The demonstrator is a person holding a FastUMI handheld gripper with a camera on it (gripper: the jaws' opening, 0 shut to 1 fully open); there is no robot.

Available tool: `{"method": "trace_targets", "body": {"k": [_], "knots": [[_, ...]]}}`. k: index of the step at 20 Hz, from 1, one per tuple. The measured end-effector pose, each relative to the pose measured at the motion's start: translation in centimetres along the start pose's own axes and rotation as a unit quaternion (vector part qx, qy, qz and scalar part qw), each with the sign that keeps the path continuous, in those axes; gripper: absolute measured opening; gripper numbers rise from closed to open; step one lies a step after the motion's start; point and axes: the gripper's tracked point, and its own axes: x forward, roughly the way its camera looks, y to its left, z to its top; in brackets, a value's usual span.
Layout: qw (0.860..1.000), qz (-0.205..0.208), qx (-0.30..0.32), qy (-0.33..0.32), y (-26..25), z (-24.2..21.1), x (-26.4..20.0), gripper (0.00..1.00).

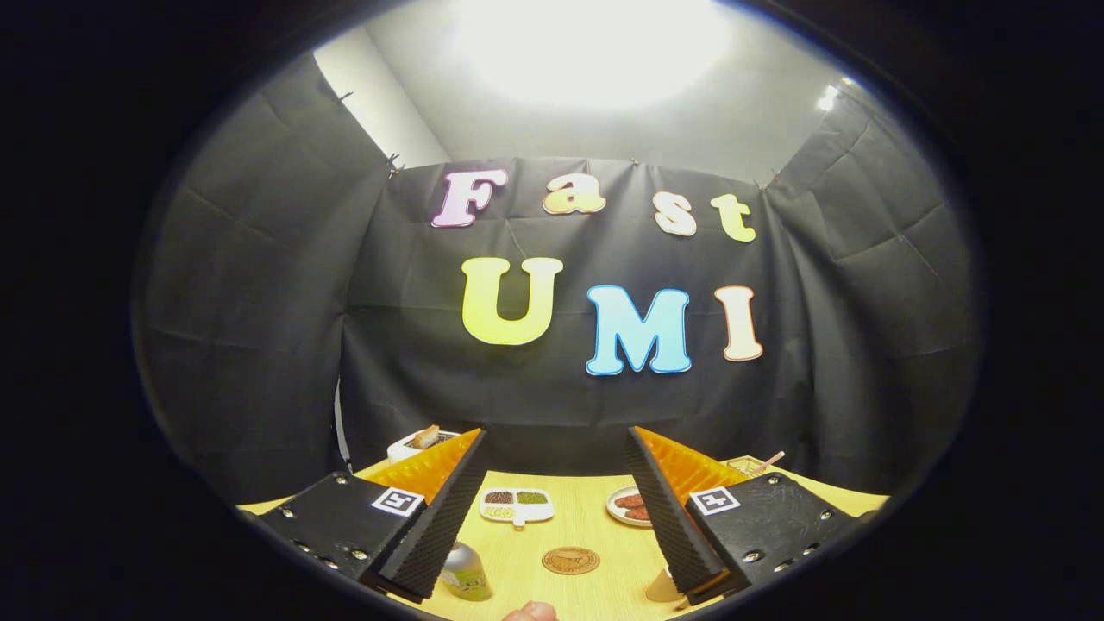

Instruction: Take the bottle from table, then pour the juice into the cup, finally place the bottle on the coaster

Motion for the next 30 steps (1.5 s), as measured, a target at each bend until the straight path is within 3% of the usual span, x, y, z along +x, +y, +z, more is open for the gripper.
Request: {"method": "trace_targets", "body": {"k": [6,17,30], "knots": [[0.999,0.028,0.014,-0.01,3.2,-2.6,0.0,0.97],[0.996,0.058,0.013,0.061,8.0,-9.8,0.7,0.97],[0.988,0.038,0.019,0.151,11.8,-18.3,2.2,0.97]]}}
